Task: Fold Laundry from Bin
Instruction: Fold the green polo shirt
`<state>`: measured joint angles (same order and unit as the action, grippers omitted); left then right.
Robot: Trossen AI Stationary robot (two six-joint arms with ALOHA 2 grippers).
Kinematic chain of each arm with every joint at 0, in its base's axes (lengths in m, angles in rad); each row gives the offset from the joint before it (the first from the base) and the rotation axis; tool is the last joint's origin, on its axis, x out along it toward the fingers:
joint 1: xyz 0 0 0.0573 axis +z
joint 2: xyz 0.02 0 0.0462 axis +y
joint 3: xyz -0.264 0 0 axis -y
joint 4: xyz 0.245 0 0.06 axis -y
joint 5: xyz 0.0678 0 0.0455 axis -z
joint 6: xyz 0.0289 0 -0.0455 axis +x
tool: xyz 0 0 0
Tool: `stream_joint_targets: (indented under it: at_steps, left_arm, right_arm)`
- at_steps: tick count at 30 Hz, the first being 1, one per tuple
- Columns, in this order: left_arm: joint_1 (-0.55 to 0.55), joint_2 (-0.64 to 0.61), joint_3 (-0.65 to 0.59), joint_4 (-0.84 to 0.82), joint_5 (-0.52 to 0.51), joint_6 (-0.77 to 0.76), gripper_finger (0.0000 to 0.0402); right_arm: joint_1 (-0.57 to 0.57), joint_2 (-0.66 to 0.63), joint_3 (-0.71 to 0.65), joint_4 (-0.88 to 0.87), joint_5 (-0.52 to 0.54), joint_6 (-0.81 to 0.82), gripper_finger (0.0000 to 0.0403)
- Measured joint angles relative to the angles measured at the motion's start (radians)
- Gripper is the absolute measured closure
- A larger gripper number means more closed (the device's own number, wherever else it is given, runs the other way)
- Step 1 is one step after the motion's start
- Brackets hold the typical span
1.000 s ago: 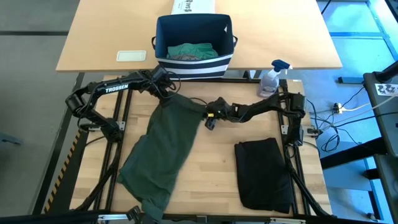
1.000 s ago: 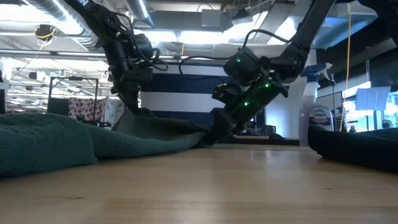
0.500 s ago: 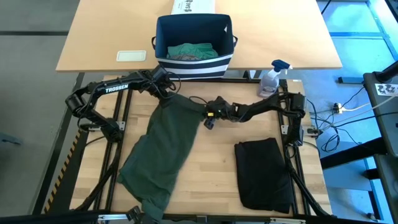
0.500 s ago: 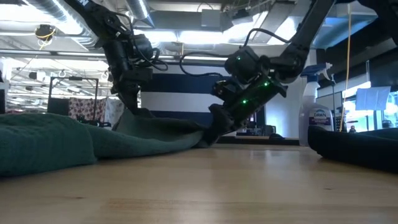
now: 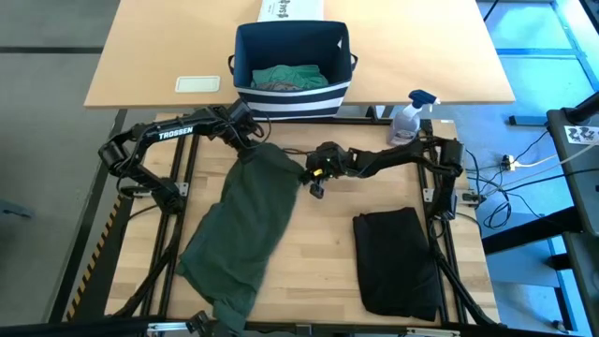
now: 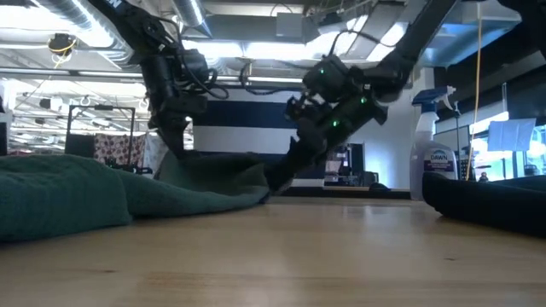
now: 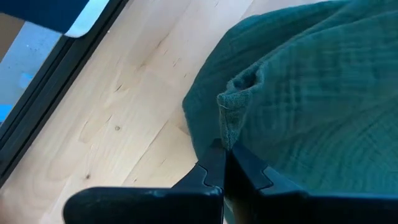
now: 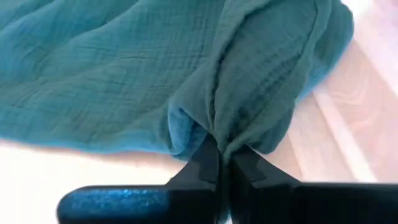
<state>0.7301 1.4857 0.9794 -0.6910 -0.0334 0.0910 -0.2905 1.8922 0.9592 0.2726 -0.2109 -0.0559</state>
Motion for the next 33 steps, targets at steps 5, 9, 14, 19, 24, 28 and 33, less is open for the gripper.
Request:
stream_joint_targets:
  at_steps: [5, 9, 14, 19, 24, 28, 33]
  left_arm:
    - [0.001, 0.000, 0.000, -0.006, -0.006, 0.000, 0.0400]
    - [0.001, 0.000, 0.000, -0.006, 0.000, 0.000, 0.0384]
    - [-0.002, 0.000, 0.000, -0.005, 0.002, 0.006, 0.0358]
    - [-0.013, 0.000, 0.000, -0.005, 0.003, 0.017, 0.0332]
    - [-0.018, -0.002, 0.000, -0.005, 0.004, 0.026, 0.0312]
    - [-0.018, -0.038, 0.000, -0.005, 0.001, 0.053, 0.0298]
    - [-0.015, -0.114, 0.000, -0.003, -0.029, 0.076, 0.0286]
  right_arm:
    - [0.000, -0.090, 0.027, -0.143, -0.001, -0.065, 0.0398]
    - [-0.010, -0.162, 0.030, -0.189, -0.045, -0.114, 0.0399]
    - [-0.060, -0.210, 0.030, -0.228, -0.234, -0.149, 0.0400]
    - [-0.125, -0.214, 0.030, -0.250, -0.470, -0.225, 0.0401]
    - [-0.167, -0.214, 0.030, -0.259, -0.593, -0.217, 0.0401]
    - [-0.185, -0.214, 0.030, -0.303, -0.593, -0.216, 0.0401]
    - [-0.196, -0.214, 0.029, -0.355, -0.585, -0.230, 0.0401]
